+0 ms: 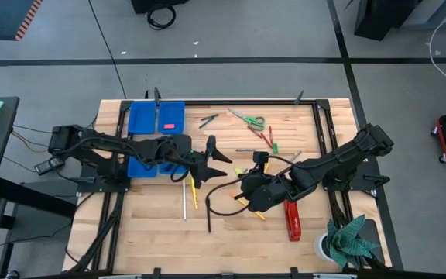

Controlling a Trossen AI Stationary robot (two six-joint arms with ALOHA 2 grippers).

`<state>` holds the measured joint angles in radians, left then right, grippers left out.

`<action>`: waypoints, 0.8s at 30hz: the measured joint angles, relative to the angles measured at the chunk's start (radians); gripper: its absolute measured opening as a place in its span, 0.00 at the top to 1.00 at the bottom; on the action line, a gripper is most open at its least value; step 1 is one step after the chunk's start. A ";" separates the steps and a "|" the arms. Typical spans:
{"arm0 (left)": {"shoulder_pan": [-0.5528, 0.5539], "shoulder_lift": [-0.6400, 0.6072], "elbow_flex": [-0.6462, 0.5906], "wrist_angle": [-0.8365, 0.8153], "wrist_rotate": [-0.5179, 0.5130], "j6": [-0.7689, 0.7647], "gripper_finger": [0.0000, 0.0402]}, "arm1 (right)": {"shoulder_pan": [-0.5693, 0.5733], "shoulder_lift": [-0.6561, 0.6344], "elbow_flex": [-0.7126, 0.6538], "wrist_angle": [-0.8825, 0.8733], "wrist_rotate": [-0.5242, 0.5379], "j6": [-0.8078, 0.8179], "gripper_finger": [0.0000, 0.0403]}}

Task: Sort crayons/erasers/pens/pencils in bins
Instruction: Put the yellow green eraser into the top right blue bin

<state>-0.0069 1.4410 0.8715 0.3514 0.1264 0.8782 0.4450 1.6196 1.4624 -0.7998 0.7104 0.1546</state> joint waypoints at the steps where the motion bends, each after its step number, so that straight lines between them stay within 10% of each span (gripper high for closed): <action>1: -0.003 0.000 0.000 -0.004 -0.001 0.006 0.41 | 0.000 0.000 0.000 0.004 0.000 0.003 0.99; 24: -0.009 0.071 0.001 0.070 -0.001 0.077 0.62 | -0.006 0.000 0.000 0.073 0.000 -0.057 0.98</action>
<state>-0.0154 1.5120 0.8722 0.4217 0.1249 0.9550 0.4389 1.6192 1.4620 -0.7265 0.7101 0.0971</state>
